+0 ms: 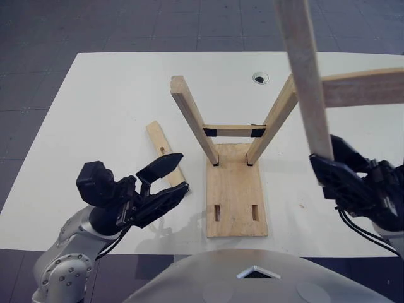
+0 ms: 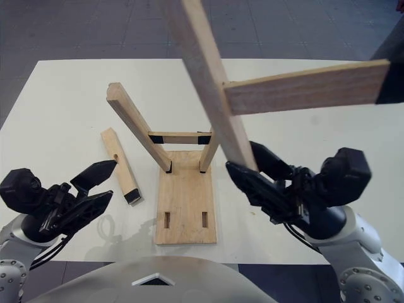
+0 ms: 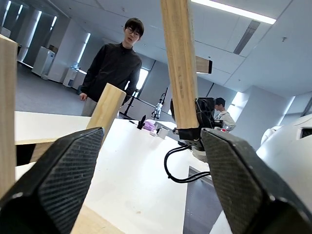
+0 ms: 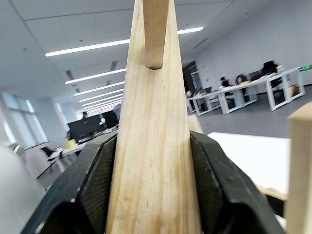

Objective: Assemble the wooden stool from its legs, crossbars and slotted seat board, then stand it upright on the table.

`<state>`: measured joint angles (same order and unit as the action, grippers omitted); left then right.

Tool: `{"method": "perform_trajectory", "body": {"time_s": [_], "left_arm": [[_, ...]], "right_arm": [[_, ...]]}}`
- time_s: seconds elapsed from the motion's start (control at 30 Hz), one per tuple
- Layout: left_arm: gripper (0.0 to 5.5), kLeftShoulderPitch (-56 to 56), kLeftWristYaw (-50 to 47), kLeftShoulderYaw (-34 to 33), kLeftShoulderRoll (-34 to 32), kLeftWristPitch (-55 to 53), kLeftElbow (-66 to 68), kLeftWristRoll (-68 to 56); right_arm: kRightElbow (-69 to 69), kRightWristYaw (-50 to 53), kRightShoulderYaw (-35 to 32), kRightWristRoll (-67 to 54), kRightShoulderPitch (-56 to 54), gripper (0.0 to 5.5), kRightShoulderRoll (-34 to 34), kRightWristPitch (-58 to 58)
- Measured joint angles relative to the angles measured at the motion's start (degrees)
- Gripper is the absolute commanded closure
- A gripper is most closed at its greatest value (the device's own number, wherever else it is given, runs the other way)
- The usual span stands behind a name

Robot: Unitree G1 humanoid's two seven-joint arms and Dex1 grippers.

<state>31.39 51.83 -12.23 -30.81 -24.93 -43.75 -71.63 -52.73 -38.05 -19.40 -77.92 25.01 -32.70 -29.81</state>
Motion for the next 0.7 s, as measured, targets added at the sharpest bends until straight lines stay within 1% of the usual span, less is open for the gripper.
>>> {"method": "perform_trajectory", "body": {"time_s": [0.23, 0.3, 0.43, 0.53, 0.7], "left_arm": [[1.81, -4.0, -4.3, 9.9, 2.4, -1.7, -3.9, 0.0], [1.54, -4.8, -4.6, 12.2, 2.8, -1.9, -3.9, 0.3], [0.86, -5.4, -5.9, 14.7, 3.2, -2.1, -3.9, 2.1], [0.81, -6.0, -8.1, 15.5, 3.7, -1.9, -3.8, 4.3], [0.81, -6.0, -10.1, 19.0, 5.0, -0.9, -4.0, 11.1]], "right_arm": [[0.0, -0.9, 13.2, 10.2, -1.8, 3.42, 0.3, -0.3], [0.1, -1.0, 16.3, 12.9, -2.0, 3.42, 0.6, -0.2], [0.0, -1.0, 20.1, 15.6, -2.0, 3.42, 0.8, 0.2], [-0.2, -1.0, 22.1, 16.8, -2.0, 3.42, 0.9, 0.6], [-0.3, -1.0, 25.2, 17.5, -2.0, 3.42, 1.0, 0.9]]}}
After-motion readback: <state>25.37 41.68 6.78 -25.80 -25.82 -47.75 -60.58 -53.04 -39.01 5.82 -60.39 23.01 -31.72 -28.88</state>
